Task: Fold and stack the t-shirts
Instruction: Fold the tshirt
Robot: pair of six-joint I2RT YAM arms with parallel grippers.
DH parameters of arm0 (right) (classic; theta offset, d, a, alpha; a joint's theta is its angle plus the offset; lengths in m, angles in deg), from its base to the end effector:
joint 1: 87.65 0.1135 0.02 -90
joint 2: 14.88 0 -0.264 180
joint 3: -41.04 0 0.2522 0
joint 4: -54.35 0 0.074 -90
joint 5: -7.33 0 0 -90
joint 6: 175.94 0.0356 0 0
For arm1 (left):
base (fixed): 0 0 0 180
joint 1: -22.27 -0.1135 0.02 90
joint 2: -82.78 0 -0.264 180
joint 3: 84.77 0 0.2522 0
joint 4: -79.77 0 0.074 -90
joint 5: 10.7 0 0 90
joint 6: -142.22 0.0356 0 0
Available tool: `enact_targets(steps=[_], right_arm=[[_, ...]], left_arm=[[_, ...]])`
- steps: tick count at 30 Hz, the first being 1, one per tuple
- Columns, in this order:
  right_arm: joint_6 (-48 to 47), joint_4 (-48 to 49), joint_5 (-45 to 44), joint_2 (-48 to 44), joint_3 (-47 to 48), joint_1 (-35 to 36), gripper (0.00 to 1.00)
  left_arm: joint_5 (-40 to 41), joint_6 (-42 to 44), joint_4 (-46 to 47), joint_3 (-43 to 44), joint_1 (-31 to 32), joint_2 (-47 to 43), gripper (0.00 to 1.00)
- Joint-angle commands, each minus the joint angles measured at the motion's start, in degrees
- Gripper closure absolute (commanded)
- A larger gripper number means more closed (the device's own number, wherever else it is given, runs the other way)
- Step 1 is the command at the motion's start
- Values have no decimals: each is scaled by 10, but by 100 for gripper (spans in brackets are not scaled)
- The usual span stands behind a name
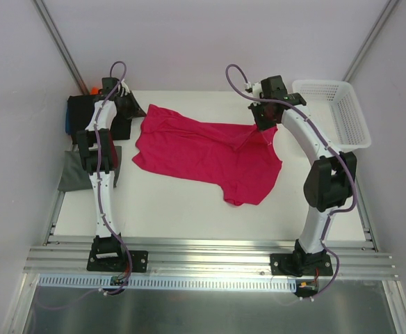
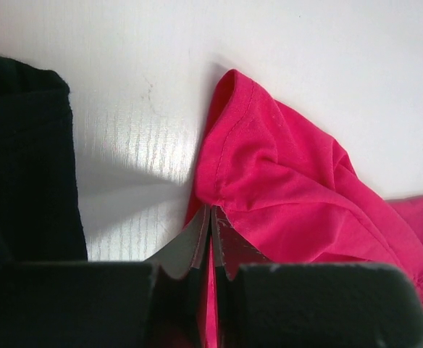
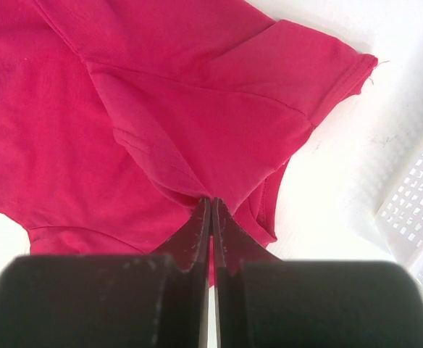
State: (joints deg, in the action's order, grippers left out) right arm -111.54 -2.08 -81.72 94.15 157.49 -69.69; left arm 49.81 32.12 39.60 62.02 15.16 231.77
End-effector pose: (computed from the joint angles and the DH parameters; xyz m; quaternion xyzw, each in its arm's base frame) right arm 0.4070 0.1326 0.3129 -0.3502 0.8687 -0.0156 0.3499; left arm 0.5736 0.0539 0.1691 -0.1082 0.8841 -0.2755 0.3616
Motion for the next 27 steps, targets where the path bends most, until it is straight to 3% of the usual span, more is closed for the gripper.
enact_targets(steps=[1,9,27], right_arm=[[7,-1,8,2,22,5,99],[6,-2,7,0,22,6,99],[23,0,-6,-24,7,-37,99]], left_arm=[[-8,11,0,11,2,-48,100],[-14,20,-1,16,2,-79,100],[-62,37,-31,-70,-7,-210,100]])
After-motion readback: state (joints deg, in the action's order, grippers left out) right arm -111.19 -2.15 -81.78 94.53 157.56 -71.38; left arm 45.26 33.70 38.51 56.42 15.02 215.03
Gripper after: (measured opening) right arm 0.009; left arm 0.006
